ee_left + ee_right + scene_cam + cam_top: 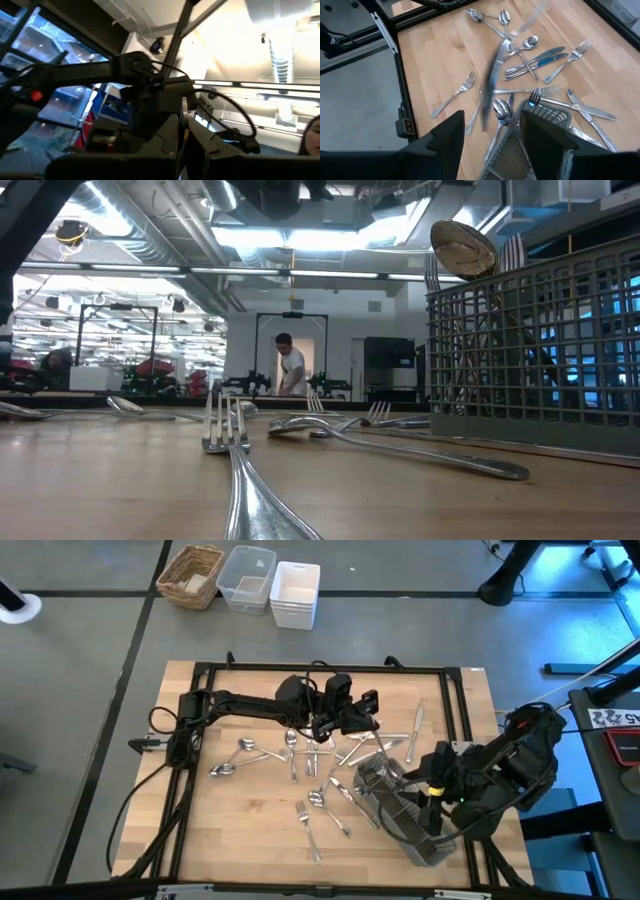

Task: Sort silverware
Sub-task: Put the silver spoon into the gray silverware basket

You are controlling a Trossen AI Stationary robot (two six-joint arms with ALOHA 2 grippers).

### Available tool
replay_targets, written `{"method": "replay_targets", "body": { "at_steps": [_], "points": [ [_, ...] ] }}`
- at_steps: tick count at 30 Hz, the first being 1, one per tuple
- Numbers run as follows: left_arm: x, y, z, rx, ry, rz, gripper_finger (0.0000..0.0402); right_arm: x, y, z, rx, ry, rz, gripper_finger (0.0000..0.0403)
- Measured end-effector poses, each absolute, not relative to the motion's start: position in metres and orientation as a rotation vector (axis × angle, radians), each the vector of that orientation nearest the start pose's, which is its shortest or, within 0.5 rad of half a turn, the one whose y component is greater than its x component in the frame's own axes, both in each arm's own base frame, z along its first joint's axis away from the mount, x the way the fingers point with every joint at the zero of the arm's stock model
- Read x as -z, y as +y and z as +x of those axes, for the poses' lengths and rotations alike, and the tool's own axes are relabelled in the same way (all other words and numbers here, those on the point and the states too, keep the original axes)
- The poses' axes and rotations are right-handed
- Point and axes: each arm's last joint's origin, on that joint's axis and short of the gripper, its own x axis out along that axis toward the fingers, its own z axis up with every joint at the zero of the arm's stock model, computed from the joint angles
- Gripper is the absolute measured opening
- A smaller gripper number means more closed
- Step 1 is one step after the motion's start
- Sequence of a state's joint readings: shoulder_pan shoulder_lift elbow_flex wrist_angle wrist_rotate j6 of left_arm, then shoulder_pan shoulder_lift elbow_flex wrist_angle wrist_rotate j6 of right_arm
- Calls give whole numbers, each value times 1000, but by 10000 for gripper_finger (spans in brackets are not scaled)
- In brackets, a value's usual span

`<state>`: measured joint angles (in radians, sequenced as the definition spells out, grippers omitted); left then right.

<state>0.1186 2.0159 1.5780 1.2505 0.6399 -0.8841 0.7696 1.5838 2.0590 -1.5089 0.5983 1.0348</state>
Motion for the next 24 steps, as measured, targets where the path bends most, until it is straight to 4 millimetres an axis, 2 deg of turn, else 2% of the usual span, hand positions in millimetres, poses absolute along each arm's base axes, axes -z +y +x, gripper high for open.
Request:
{"method": "replay_targets", "body": {
  "at_steps": [8, 11, 16, 22, 24],
  "points": [
    [-360, 26, 441, 788, -519, -498, 1, -453, 173, 202, 249, 760, 334, 193],
    [-360, 24, 442, 774, -529, -504, 1, -453, 174, 202, 248, 759, 335, 182],
    [-361, 16, 442, 754, -560, -458, 1, -453, 173, 203, 262, 739, 329, 128],
    [-360, 13, 443, 742, -565, -428, 8, -454, 174, 204, 254, 728, 335, 32],
    [-360, 14, 444, 741, -560, -436, 16, -454, 175, 204, 249, 723, 335, 14]
  ]
}}
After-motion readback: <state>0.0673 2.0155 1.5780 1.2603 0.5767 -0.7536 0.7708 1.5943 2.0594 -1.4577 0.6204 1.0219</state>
